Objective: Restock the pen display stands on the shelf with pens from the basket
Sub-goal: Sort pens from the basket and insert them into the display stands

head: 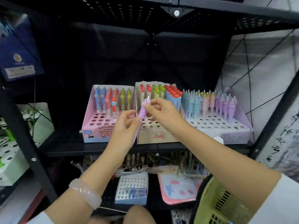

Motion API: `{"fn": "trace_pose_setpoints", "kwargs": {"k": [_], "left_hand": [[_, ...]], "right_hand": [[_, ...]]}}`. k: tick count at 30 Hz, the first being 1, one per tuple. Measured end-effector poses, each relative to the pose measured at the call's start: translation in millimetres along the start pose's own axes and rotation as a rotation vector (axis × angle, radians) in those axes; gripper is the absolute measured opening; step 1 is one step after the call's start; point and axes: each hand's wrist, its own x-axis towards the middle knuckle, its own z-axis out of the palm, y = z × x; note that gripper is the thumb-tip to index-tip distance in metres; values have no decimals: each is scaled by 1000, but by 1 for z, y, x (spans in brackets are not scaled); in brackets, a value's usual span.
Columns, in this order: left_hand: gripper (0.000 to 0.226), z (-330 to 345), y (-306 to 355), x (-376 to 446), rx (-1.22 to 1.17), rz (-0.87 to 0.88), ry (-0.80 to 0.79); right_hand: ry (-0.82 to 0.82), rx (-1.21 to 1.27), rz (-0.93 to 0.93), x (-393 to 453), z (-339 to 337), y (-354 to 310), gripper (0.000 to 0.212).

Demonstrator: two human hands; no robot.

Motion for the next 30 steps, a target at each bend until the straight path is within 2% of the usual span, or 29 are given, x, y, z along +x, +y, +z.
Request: {"fn": "trace_pose_setpoints", "kwargs": {"k": [3,7,13,17,21,30], "left_hand": [[21,26,6,7,73,34,-168],[24,70,11,12,203,120,-354],[33,125,8,20,273,160,-468],[31,143,4,23,286,151,-495],[31,149,1,21,296,158,-509],[26,146,1,16,269,146,-512]], "right_hand": [[178,47,-9,-1,-48,6,10],[404,-31,-37,-7,-119,20,14],[643,-406,23,-14,-207,53,12],[671,-601,59,-22,-240,72,23],[625,-770,72,-23,-249,84,21],[613,-757,83,-20,-242,87,23]]}}
